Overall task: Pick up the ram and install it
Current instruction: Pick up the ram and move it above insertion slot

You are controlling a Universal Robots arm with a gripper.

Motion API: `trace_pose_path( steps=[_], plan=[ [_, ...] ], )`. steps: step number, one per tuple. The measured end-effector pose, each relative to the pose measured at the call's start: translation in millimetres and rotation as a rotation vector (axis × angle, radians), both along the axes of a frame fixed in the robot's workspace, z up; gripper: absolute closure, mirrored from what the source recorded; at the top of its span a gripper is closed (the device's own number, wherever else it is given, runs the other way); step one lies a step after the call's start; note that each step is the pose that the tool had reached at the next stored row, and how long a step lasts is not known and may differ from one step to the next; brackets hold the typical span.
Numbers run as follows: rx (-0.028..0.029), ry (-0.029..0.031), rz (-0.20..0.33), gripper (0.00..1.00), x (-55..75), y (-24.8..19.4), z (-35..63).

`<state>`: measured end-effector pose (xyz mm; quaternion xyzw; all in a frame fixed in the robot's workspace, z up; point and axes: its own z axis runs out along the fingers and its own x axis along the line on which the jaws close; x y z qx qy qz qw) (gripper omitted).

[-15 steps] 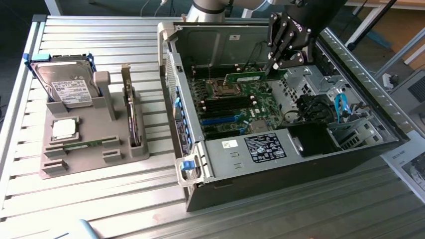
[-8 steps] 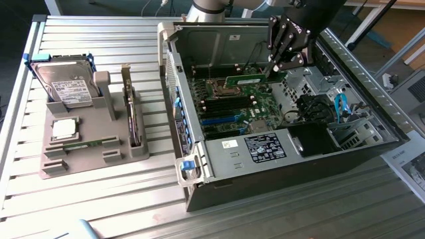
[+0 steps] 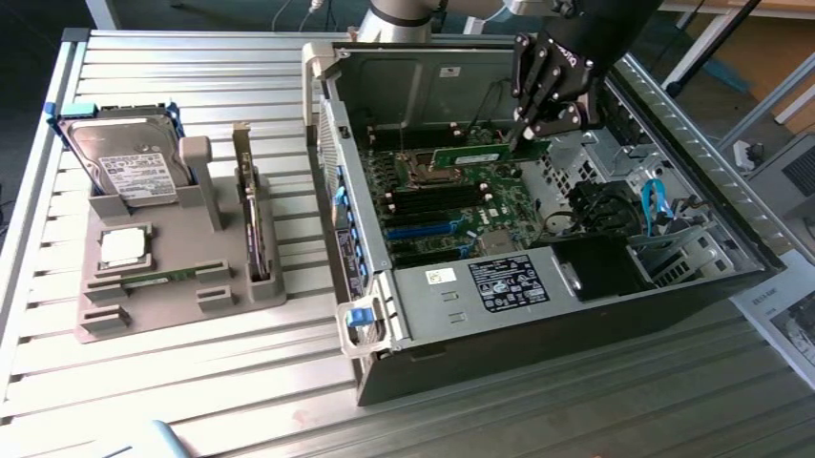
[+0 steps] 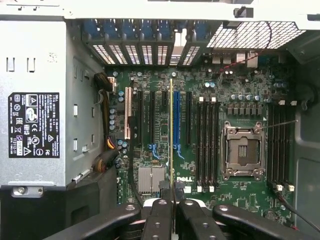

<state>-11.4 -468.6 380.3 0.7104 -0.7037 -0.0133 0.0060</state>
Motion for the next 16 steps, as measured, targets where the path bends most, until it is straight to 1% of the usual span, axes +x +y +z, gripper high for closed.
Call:
trace_pose_path(
  steps=[4, 7, 9, 10, 11, 12, 13, 14, 15, 16],
  plan=[
    [0.0002, -0.0001, 0.000, 0.88, 0.0, 3.2, -1.7],
    [0.0003, -0.0001, 0.000, 0.88, 0.3, 8.6, -3.6],
    [0.0001, -0.0001, 0.000, 0.88, 0.9, 14.6, -4.5],
    [0.0001, -0.0001, 0.000, 0.88, 1.1, 16.8, -4.8],
    [0.0002, -0.0001, 0.000, 0.88, 1.5, 20.5, -5.3],
    [0.0001, -0.0001, 0.000, 0.88, 2.0, 25.7, -5.8],
    [-0.0001, 0.0000, 0.000, 0.88, 2.3, 29.5, -6.2],
    [-0.0001, 0.0000, 0.000, 0.88, 2.6, 32.5, -6.6],
    [-0.0001, 0.0000, 0.000, 0.88, 2.7, 34.2, -6.8],
    [-0.0018, -0.0001, 0.000, 0.88, 2.9, 37.2, -7.3]
  ],
)
